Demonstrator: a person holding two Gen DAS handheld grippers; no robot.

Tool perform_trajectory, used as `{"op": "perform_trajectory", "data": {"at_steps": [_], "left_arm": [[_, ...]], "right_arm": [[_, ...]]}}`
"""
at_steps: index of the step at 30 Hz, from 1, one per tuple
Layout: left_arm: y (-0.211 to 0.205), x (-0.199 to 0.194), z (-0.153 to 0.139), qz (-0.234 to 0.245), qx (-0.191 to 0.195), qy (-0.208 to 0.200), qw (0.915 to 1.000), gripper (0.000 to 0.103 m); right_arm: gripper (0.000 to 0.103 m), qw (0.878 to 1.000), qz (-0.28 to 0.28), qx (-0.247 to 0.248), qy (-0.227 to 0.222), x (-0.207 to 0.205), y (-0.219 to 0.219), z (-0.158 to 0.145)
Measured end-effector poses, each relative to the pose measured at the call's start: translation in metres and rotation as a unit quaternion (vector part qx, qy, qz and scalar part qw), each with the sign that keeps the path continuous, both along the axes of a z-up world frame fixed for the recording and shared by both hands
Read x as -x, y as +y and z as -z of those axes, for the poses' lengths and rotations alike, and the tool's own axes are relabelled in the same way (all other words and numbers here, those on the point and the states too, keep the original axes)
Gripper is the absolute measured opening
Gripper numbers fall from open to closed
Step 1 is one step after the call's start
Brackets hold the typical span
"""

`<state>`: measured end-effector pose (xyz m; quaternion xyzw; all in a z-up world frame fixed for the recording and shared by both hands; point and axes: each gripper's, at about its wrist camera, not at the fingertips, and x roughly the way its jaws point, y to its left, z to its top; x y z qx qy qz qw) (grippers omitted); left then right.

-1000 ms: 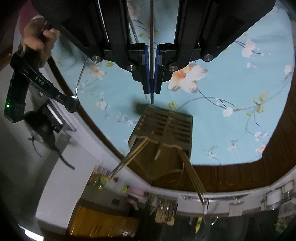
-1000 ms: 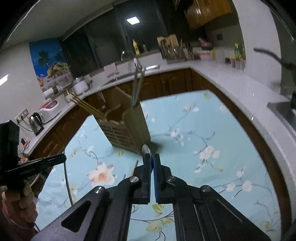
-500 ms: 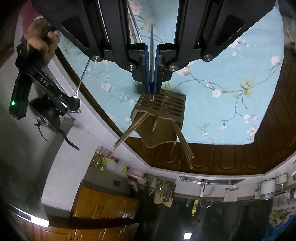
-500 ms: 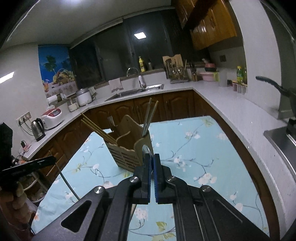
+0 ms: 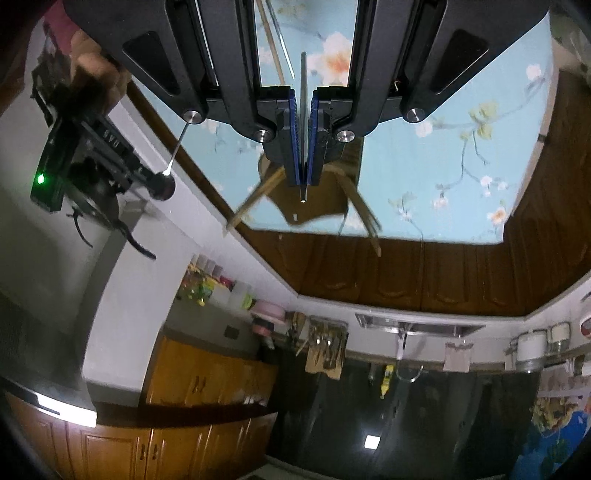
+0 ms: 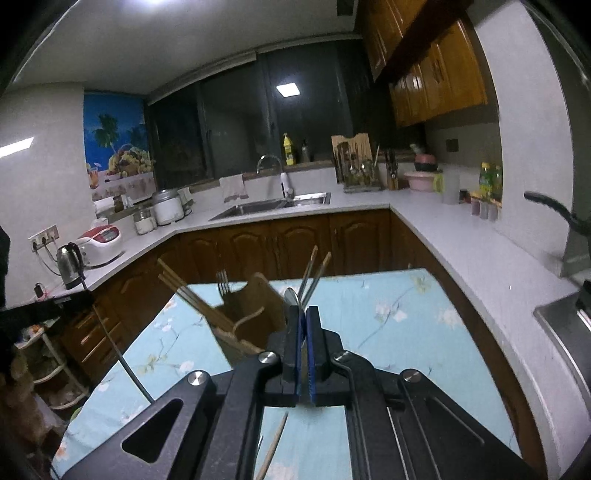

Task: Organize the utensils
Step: 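Lift the chopstick and spoon and lower them into the wooden holder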

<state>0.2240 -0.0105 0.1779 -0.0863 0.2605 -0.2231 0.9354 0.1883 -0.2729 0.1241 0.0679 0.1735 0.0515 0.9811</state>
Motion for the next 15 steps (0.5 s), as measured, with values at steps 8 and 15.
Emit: {"op": "perform_trajectory", "data": {"at_steps": [8,15], "left_arm": [[-0.005,-0.041,-0.047,-0.023,-0.001,-0.050,0.9985,0.003],[-0.006,-0.090,-0.065,-0.057,0.003,-0.070,0.9959,0.003]], "right_arm": [[0.002,0.998,0.015,0.053,-0.043,-0.043,0.023,-0.023],[0.002,0.991,0.039,0.092,-0.088,-0.081,0.037,-0.039]]}}
